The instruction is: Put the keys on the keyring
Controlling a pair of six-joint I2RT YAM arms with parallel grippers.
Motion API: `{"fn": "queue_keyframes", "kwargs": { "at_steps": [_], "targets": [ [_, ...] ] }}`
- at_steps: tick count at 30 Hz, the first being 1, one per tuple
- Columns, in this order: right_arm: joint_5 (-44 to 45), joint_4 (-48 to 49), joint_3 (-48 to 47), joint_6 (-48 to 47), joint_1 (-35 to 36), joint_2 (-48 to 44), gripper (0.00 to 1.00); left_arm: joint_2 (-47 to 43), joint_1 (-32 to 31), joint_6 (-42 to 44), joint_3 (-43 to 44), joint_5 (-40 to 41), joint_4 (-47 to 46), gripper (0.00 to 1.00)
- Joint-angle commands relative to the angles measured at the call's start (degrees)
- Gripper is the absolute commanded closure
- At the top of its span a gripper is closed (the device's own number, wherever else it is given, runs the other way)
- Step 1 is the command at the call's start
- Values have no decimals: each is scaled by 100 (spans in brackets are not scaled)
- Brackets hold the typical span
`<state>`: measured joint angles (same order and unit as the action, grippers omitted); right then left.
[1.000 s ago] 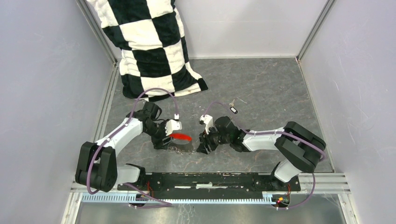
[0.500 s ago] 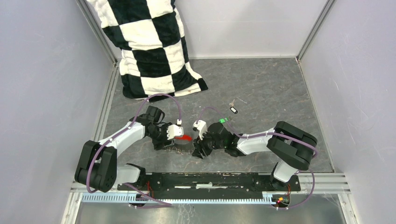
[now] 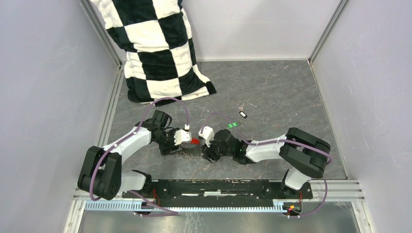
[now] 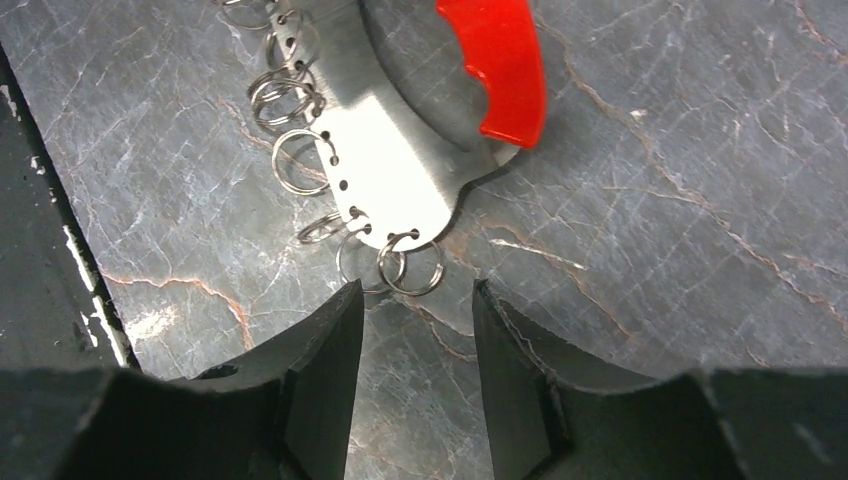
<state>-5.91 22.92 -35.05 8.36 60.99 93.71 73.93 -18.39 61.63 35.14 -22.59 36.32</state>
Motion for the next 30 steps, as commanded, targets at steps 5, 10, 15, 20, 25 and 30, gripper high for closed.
{"fn": "queue_keyframes", "kwargs": {
  "at_steps": [5, 10, 15, 20, 25, 30],
  "targets": [
    [-77, 17, -353, -161, 201, 321, 65, 27, -23, 234, -100, 200, -274, 38],
    [-11, 47, -315, -138, 201, 193, 99, 33, -24, 130, 11, 105, -171, 39],
    [-64, 29, -284, -150, 199, -242, 100, -79, -11, -253, 547, -274, 347, 33],
    [-213, 115, -192, -24, 201, -651, 100, -372, -11, -192, 1114, -822, 957, 29],
    [-158, 99, -122, 67, 196, -875, 100, -602, -12, -98, 1264, -1213, 1158, 28],
    [248, 61, 28, -16, 195, -783, 31, -755, -15, -2, 1235, -1346, 1156, 27]
  ]
}}
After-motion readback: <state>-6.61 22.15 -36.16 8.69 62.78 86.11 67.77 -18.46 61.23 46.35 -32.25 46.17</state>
